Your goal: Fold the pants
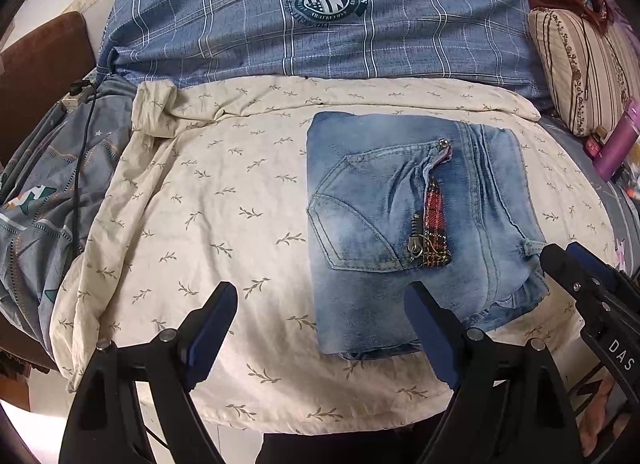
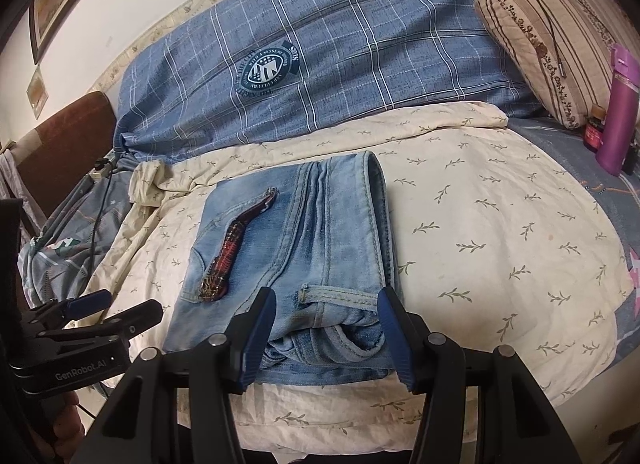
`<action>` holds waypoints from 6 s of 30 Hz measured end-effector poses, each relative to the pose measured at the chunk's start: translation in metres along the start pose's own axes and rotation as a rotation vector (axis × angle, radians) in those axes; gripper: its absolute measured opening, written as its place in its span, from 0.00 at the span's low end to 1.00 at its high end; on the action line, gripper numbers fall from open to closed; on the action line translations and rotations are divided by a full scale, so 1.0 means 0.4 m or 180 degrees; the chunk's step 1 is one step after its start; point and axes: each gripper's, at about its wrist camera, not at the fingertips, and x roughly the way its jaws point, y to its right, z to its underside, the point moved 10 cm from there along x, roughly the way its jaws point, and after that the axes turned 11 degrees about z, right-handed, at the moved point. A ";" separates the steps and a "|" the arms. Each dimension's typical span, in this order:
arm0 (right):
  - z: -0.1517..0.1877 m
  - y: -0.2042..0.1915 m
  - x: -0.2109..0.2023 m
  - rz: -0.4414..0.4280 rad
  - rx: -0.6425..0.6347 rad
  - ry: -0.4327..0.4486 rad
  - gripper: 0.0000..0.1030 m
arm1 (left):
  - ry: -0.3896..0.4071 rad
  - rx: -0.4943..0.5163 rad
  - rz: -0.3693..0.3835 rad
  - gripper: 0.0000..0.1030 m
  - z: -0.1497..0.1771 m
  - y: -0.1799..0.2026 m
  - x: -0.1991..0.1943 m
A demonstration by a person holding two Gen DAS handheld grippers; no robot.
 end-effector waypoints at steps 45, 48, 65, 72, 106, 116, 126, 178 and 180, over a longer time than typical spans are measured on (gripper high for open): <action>-0.028 0.024 0.016 -0.0047 0.0143 0.0034 0.58 | -0.0154 -0.0117 0.0104 0.83 -0.017 -0.006 0.048; -0.034 0.033 0.015 -0.0129 0.0220 0.0036 0.60 | -0.0107 -0.0109 0.0099 0.84 -0.035 -0.011 0.044; -0.019 0.087 0.100 -0.0783 0.0874 -0.0443 0.63 | -0.0258 -0.0008 0.0518 0.84 -0.091 -0.001 0.152; 0.020 0.101 0.175 -0.1083 0.1115 -0.0821 0.65 | -0.0271 0.0064 0.0826 0.84 -0.093 0.008 0.174; 0.017 0.025 0.250 -0.1525 0.1002 -0.0879 0.59 | -0.0392 -0.0348 0.1363 0.96 -0.074 0.006 0.265; 0.022 0.027 0.243 -0.1478 0.0887 -0.0737 0.59 | -0.0189 -0.0558 0.1012 0.98 -0.057 -0.010 0.245; 0.019 0.007 0.227 -0.1163 0.0809 -0.0768 0.56 | 0.0036 -0.0185 0.0876 0.73 -0.071 0.019 0.190; 0.001 -0.056 0.219 -0.0702 0.0194 -0.0570 0.56 | 0.0165 0.0077 0.0364 0.88 -0.080 -0.061 0.187; 0.006 -0.053 0.224 -0.0704 0.0230 -0.0598 0.58 | 0.0170 0.0044 0.0346 0.92 -0.079 -0.067 0.190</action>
